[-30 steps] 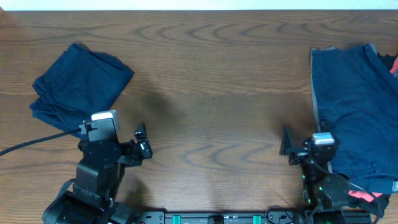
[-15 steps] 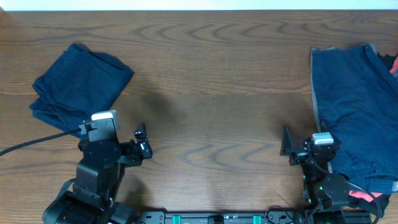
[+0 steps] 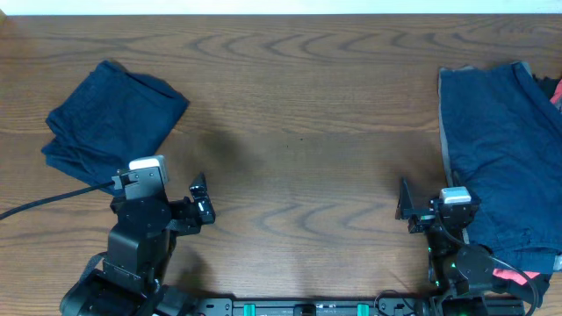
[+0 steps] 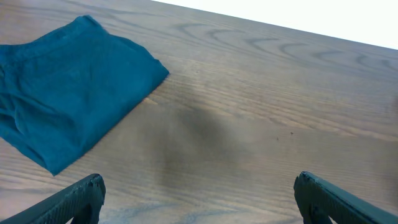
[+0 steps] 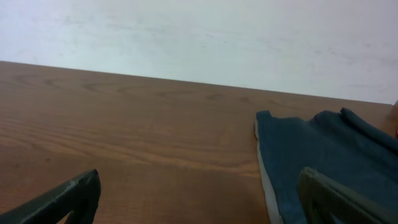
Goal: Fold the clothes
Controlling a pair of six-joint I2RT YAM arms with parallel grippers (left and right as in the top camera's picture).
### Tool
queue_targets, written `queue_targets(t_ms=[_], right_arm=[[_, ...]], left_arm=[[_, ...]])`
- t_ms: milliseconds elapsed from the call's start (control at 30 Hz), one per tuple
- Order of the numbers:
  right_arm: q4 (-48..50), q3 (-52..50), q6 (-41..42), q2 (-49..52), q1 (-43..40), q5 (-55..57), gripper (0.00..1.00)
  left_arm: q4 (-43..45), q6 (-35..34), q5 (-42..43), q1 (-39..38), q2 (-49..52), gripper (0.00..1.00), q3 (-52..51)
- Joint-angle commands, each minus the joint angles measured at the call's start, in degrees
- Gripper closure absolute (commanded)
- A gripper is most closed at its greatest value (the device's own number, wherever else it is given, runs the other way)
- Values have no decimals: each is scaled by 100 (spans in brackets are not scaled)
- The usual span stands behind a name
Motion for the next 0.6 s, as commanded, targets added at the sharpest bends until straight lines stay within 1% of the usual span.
queue_targets(t_ms=[0,200,267,400,567], right_arm=[[-26,-4,-70,-39,-37,-63,1],[-26,-4,-70,-39,-37,-63,1],[-26,-4,-70,-39,-37,-63,1],[-26,-4,-70,-39,-37,-63,1],[-26,-4,-70,-39,-37,-63,1]], left_arm=[[11,-52,-72,-28,-13,2,-9],[11,-52,-72,-15,-13,2,-9],[-2,-42,-74,96,-15,2,-9],[-345,-35,-17,782,-20,2,-9],[-463,-33,407,1947,-22,2,-61]])
